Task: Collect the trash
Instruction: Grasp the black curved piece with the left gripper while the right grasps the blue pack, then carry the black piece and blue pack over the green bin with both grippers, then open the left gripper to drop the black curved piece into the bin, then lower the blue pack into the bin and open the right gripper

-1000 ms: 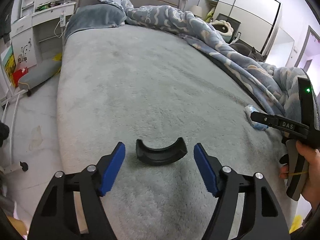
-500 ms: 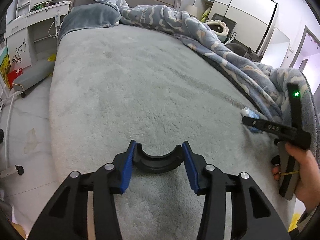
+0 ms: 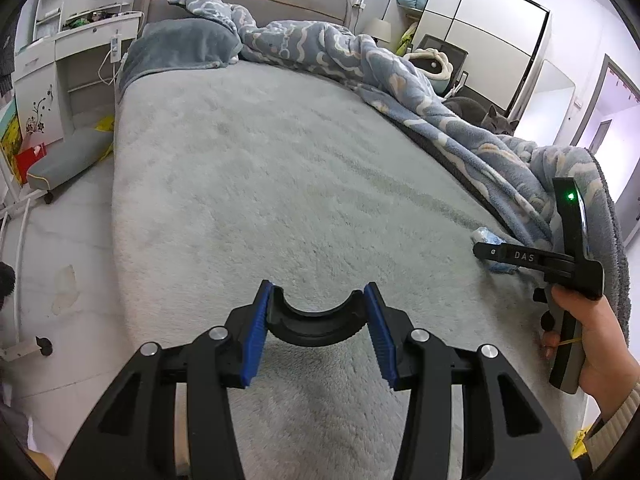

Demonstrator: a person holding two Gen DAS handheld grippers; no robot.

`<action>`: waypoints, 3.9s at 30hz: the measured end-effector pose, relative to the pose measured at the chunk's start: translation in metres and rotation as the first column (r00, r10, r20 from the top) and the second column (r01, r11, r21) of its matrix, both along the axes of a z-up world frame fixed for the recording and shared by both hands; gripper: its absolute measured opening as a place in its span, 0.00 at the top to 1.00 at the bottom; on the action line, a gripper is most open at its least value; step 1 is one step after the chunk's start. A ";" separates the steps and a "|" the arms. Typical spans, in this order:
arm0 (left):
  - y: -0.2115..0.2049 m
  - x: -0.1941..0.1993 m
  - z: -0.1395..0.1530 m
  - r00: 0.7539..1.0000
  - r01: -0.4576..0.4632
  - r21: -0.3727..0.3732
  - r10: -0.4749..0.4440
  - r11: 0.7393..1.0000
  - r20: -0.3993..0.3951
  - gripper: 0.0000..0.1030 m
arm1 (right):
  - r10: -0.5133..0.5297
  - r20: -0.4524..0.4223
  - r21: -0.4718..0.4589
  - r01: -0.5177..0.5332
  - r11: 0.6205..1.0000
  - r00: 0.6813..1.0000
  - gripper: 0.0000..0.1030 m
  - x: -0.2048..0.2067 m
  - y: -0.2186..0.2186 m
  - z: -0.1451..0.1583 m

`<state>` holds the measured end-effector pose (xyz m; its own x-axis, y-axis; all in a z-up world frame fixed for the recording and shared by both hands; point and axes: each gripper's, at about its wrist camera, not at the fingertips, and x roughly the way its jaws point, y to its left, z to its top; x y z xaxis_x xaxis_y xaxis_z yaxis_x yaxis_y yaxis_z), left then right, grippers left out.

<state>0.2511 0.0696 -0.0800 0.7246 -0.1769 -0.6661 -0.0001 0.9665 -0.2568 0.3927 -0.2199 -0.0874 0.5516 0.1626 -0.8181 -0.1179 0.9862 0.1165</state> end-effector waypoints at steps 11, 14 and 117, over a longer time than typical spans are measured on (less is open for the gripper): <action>0.008 -0.019 0.035 0.999 -0.019 0.036 0.018 0.999 0.042 0.53 | 0.046 0.050 0.051 -0.048 0.998 0.998 0.30 -0.020 0.022 0.032; 0.013 -0.025 0.040 0.999 -0.034 0.045 0.033 0.998 0.039 0.53 | 0.064 0.080 0.073 -0.069 0.995 0.995 0.30 -0.032 0.030 0.046; 0.084 -0.388 0.056 0.955 -0.295 0.063 0.296 0.953 -0.012 0.30 | 0.794 -0.191 -0.023 -0.811 0.585 0.578 0.09 -0.327 0.337 -0.040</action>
